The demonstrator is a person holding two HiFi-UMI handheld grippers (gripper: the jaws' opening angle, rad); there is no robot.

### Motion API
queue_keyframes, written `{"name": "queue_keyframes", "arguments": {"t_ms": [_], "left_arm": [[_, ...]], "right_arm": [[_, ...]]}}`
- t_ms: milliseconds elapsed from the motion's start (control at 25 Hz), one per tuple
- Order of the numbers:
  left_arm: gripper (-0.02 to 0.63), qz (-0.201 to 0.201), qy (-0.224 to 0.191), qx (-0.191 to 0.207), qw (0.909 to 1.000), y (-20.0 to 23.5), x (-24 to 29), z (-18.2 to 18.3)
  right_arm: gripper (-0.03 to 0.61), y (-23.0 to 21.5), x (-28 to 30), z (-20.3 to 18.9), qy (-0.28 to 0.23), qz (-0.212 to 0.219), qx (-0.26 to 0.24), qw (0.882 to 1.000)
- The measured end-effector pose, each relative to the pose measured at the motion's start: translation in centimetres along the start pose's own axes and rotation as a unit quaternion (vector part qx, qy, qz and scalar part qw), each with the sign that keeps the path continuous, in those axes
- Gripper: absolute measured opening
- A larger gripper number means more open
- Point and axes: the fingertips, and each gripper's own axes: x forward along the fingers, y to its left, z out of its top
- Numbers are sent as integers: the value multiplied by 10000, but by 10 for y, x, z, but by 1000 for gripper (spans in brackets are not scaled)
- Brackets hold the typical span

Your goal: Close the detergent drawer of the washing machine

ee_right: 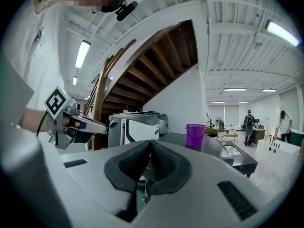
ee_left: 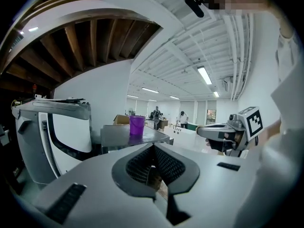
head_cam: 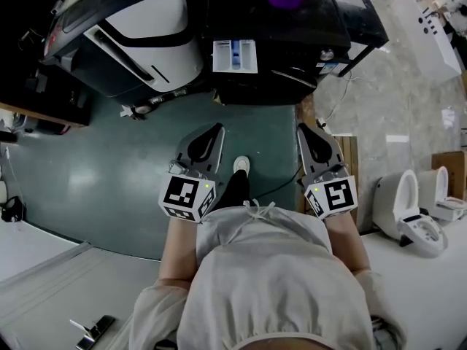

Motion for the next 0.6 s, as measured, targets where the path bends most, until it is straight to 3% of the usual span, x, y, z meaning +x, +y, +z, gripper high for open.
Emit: {"name": "queue_keyframes", "arguments": {"t_ms": [280,600], "left_arm": [[18,4,125,-164,9998,90,68,7],[18,23,364,-323,9988,134,114,-6]], "right_arm": [[6,-30,103,3,207,-131,-59,9997],[6,-44,167,-23,517,-76,112,9986]]}}
